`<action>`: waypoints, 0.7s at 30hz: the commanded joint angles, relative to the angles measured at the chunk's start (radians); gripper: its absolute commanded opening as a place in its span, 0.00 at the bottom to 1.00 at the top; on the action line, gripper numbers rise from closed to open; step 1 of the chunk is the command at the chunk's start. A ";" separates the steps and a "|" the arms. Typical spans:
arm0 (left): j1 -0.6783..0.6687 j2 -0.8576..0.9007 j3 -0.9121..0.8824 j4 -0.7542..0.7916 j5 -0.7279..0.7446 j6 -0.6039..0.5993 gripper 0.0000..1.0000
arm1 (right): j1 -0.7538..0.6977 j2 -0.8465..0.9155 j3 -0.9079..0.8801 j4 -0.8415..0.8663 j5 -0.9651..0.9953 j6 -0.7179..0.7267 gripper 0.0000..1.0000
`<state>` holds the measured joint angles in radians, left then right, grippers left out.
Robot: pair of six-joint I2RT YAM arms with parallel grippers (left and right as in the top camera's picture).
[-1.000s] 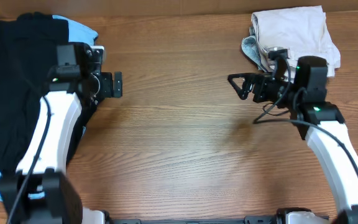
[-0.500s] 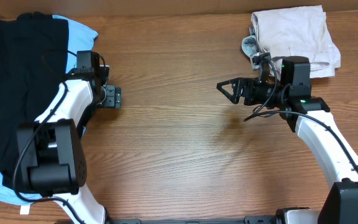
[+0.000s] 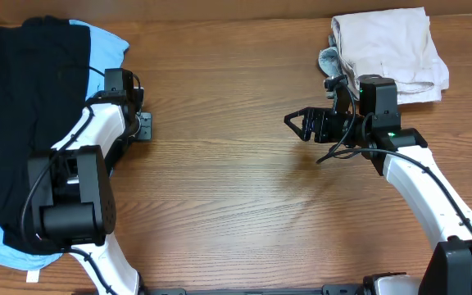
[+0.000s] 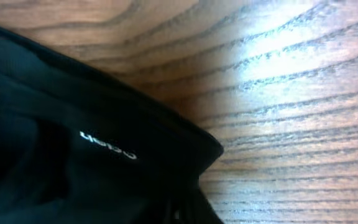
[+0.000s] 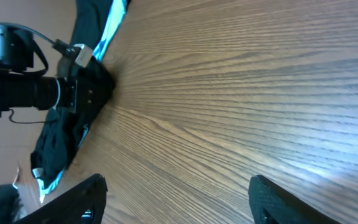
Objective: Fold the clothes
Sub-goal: 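Reach the left gripper to the black clothes pile and grasp the top garment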
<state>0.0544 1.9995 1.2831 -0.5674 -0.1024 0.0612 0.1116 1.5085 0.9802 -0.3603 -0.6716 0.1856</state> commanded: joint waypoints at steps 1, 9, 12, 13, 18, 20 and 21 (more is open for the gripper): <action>-0.002 0.029 0.050 -0.026 0.060 0.006 0.04 | 0.002 -0.005 0.021 0.002 0.021 -0.003 0.75; -0.058 0.029 0.435 -0.301 0.388 0.006 0.04 | 0.002 -0.005 0.021 0.000 0.027 -0.003 0.74; -0.085 0.029 0.586 -0.336 0.517 0.006 0.04 | 0.002 -0.005 0.021 -0.010 0.027 -0.003 0.75; -0.095 0.029 0.628 -0.338 0.552 0.005 0.04 | 0.002 -0.005 0.021 -0.013 0.027 -0.003 0.75; -0.138 0.029 0.788 -0.338 0.621 -0.032 0.04 | 0.002 -0.005 0.021 -0.036 0.027 -0.003 0.75; -0.154 0.029 0.829 -0.338 0.621 -0.039 0.04 | 0.002 -0.005 0.021 -0.041 0.028 -0.004 0.75; -0.162 0.029 0.846 -0.336 0.620 -0.039 0.04 | 0.002 -0.005 0.021 -0.042 0.028 -0.004 0.76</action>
<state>-0.0822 2.0338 2.0628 -0.9092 0.4194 0.0444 0.1120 1.5085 0.9802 -0.4046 -0.6468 0.1860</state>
